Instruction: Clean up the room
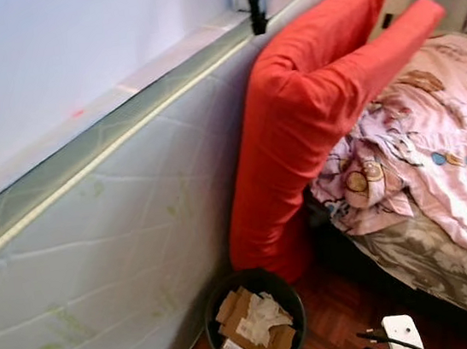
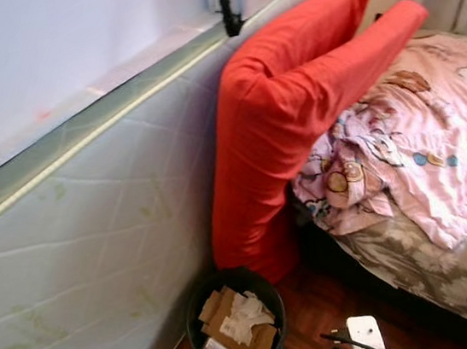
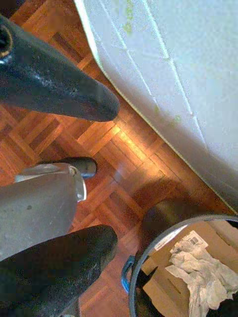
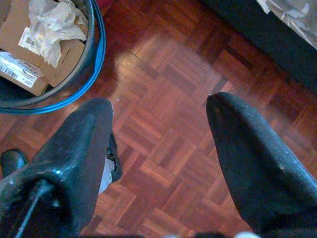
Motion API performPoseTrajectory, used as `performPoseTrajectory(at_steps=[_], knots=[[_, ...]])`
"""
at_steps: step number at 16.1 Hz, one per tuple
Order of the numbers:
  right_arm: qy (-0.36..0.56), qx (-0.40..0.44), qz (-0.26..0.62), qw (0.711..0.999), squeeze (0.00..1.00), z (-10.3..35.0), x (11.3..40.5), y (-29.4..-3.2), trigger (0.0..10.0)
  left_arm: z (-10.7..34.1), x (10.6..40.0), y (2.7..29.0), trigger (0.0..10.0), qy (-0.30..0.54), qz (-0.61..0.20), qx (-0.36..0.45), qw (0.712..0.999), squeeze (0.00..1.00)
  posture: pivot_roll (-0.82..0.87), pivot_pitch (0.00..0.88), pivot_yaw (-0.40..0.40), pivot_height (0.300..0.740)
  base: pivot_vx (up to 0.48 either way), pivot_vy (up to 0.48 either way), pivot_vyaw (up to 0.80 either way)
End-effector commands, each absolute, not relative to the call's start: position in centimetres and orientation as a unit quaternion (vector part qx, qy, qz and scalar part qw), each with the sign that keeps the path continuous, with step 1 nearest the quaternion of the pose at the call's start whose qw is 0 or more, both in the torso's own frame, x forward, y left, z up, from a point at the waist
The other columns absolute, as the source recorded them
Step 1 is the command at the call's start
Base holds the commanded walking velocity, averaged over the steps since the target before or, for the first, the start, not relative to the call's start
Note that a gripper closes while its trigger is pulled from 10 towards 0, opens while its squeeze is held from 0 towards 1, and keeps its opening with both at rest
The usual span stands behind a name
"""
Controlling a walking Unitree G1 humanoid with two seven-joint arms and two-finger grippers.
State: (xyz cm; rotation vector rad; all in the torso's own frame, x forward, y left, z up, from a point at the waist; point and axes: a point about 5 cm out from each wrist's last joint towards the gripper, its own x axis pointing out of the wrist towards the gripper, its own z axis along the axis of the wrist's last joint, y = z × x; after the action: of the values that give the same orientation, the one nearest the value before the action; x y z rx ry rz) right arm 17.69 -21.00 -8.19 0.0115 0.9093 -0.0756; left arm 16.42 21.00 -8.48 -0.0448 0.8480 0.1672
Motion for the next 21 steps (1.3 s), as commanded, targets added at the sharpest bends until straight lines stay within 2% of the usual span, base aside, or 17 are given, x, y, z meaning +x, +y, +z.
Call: performPoseTrajectory(at_steps=[1, 7, 9, 13, 21], knots=[[0.447, 0.005, -0.034, 0.894, 0.00, -8.4, 17.4, -20.9, 10.0, -8.7, 16.0, 20.8, 10.0, 0.417, 0.082, -0.026, 0.905, 0.00, 0.00, 0.136, -0.009, 0.740, 0.000, 0.000, -0.76], [0.447, 0.001, -0.033, 0.894, 0.00, -8.3, 17.4, -21.0, 10.0, -8.5, 16.5, 20.5, 10.0, 0.410, 0.074, -0.005, 0.909, 0.00, 0.00, 0.137, -0.014, 0.740, 0.000, 0.000, -0.76], [0.447, 0.000, -0.031, 0.894, 0.00, -8.3, 17.5, -21.0, 10.0, -8.5, 16.4, 20.4, 10.0, 0.410, 0.076, -0.009, 0.909, 0.00, 0.00, 0.138, -0.014, 0.740, 0.000, -0.426, -0.76], [0.447, -0.003, -0.027, 0.894, 0.00, -8.3, 17.5, -21.0, 10.0, -8.5, 16.6, 20.2, 10.0, 0.403, 0.081, -0.018, 0.911, 0.00, 0.00, 0.142, -0.016, 0.740, 0.000, 0.000, -0.76], [0.437, -0.002, -0.025, 0.899, 0.00, -8.2, 17.7, -20.9, 10.0, -8.1, 17.3, 20.1, 10.0, 0.386, 0.078, -0.007, 0.919, 0.00, 0.00, 0.142, -0.018, 0.740, 0.000, -0.042, 0.00]])
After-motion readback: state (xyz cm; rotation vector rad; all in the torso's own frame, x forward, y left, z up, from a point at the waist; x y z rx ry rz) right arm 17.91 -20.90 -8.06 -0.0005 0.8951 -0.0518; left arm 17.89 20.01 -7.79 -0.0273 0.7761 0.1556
